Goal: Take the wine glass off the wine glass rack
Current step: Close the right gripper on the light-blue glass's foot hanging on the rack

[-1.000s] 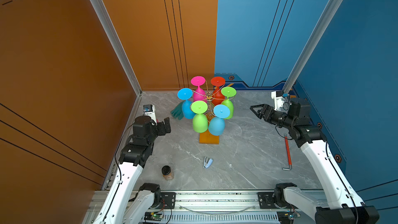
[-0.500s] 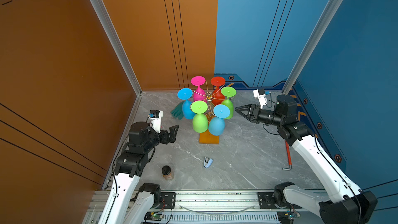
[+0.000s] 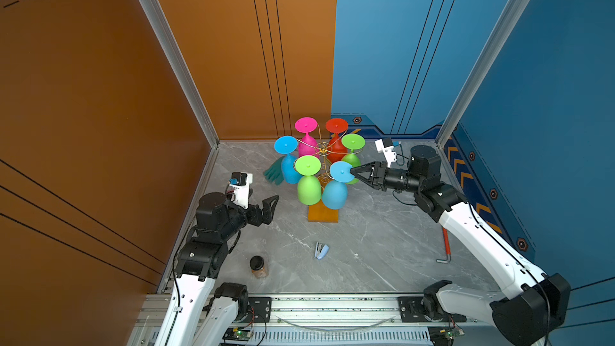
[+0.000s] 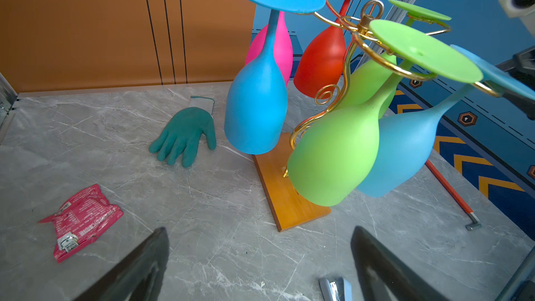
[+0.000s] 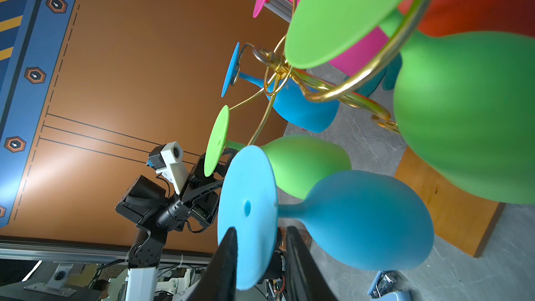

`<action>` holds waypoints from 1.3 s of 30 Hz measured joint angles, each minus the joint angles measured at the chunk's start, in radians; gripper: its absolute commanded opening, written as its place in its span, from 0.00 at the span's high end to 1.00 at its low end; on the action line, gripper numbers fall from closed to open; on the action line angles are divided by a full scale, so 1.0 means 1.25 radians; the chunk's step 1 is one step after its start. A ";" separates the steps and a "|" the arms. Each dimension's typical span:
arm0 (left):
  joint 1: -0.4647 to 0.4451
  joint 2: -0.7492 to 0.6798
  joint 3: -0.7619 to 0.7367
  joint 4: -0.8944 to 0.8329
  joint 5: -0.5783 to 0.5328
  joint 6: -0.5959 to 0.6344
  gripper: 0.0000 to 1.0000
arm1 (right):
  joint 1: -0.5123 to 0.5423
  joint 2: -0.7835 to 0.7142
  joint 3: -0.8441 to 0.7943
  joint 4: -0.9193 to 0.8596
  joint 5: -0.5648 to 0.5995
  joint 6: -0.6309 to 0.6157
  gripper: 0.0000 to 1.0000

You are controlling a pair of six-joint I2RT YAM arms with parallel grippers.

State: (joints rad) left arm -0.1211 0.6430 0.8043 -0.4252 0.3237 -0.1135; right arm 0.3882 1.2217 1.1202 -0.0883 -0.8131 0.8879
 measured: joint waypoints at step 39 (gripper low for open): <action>0.000 -0.010 -0.005 0.008 -0.001 0.000 0.02 | 0.009 0.010 -0.032 0.158 -0.018 0.162 1.00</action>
State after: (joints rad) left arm -0.1211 0.6300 0.7979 -0.4149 0.3229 -0.1135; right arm 0.4000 1.2346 1.0805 0.1093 -0.8356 1.0908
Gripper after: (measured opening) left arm 0.979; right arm 0.048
